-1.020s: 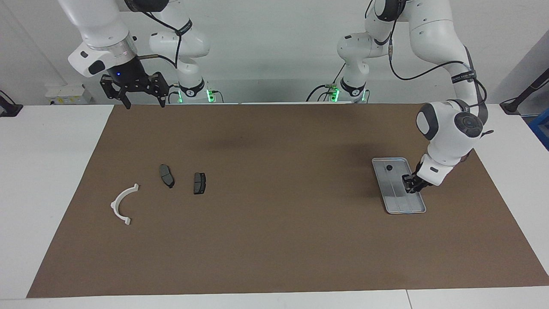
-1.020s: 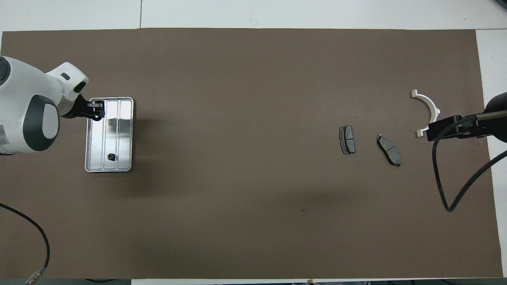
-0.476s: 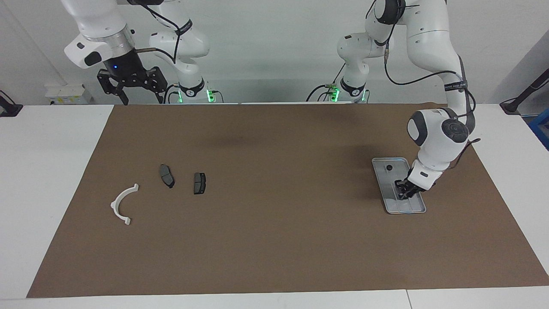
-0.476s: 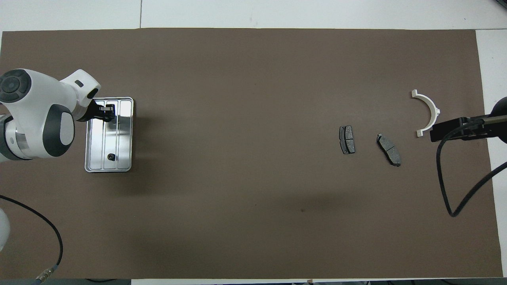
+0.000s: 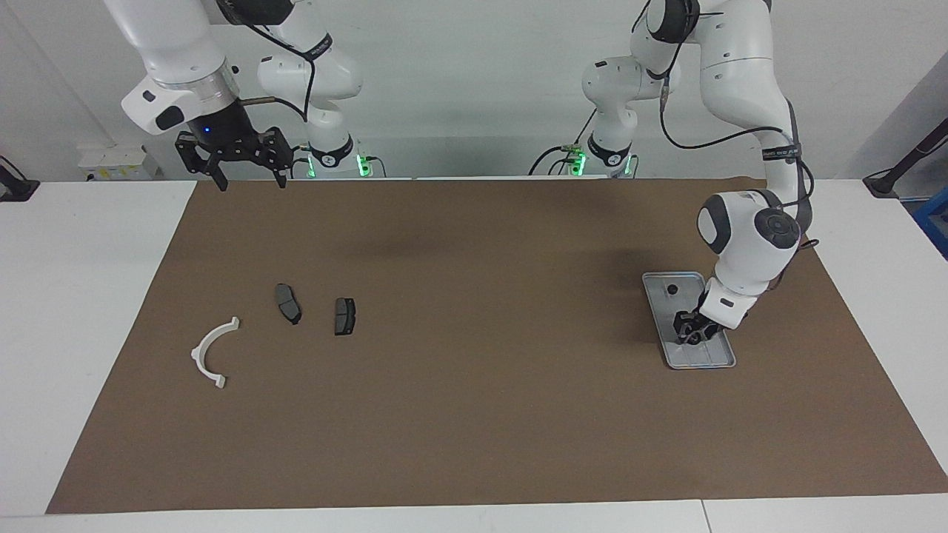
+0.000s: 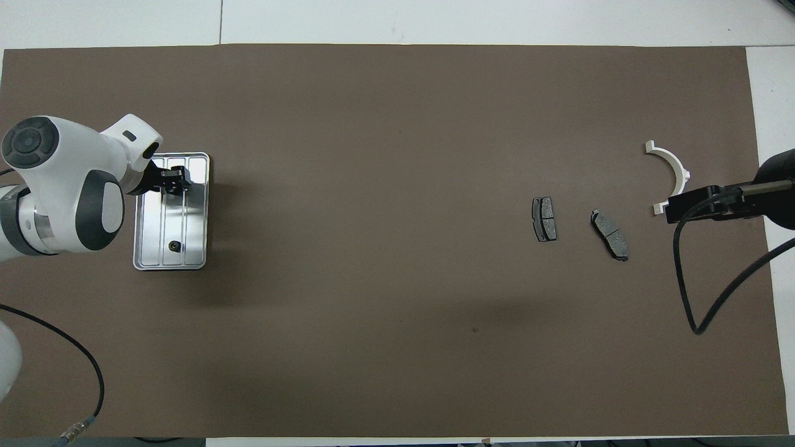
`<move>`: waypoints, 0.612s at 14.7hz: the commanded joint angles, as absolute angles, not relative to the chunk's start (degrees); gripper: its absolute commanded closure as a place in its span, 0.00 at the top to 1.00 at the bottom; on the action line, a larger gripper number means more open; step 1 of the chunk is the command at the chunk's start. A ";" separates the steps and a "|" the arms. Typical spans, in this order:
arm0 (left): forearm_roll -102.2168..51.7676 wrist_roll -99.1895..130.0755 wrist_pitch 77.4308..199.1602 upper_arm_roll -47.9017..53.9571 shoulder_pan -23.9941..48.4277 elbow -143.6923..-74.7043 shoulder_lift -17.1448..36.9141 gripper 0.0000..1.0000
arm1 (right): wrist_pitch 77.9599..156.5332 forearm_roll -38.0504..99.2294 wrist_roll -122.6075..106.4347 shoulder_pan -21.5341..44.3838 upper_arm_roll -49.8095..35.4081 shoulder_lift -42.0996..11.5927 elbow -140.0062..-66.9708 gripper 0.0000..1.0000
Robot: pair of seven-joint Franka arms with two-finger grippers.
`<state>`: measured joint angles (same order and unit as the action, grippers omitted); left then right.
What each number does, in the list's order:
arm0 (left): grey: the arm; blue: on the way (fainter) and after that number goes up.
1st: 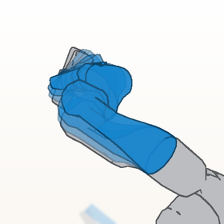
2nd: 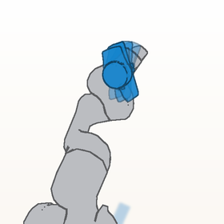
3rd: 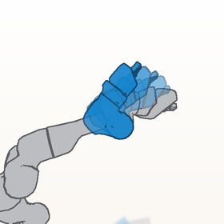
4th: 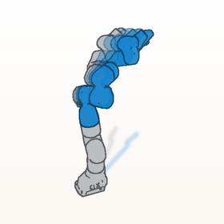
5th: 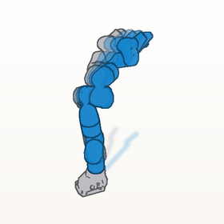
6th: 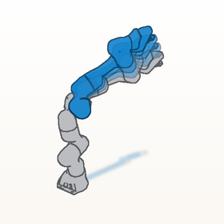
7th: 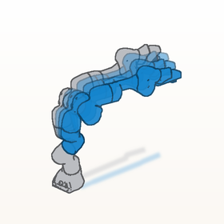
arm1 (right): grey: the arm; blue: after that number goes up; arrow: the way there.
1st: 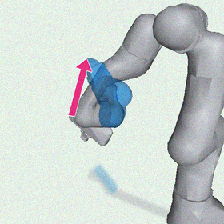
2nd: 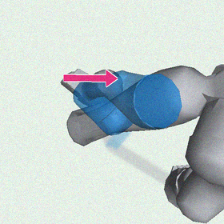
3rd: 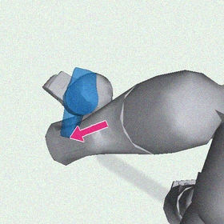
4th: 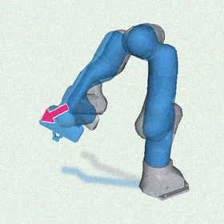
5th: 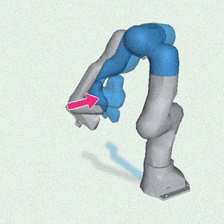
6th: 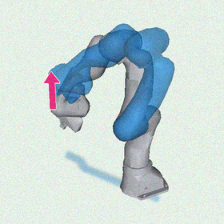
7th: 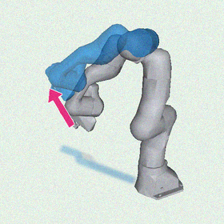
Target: Pick bearing gear from pile to tray
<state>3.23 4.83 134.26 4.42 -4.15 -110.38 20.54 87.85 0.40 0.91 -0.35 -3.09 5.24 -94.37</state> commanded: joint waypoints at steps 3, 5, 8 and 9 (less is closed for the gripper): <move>2.64 5.01 117.63 4.31 -5.36 -106.19 9.94 1.00 | 88.59 1.58 1.23 -1.14 -3.25 6.15 -95.36 1.00; 2.55 5.10 109.56 4.57 -5.27 -102.85 7.57 1.00 | 88.59 1.41 1.32 -1.14 -3.25 6.24 -95.45 1.00; 2.55 4.92 99.08 4.83 -4.57 -98.79 4.14 1.00 | 88.59 1.06 1.32 -0.97 -3.25 6.33 -95.62 1.00; 2.46 4.92 97.57 4.92 -4.48 -98.96 2.30 1.00 | 88.68 1.05 1.32 -0.88 -3.25 6.33 -95.54 1.00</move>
<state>3.19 4.84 101.66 4.95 -4.86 -99.74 4.58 87.85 0.40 0.91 -0.36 -3.00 5.25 -94.37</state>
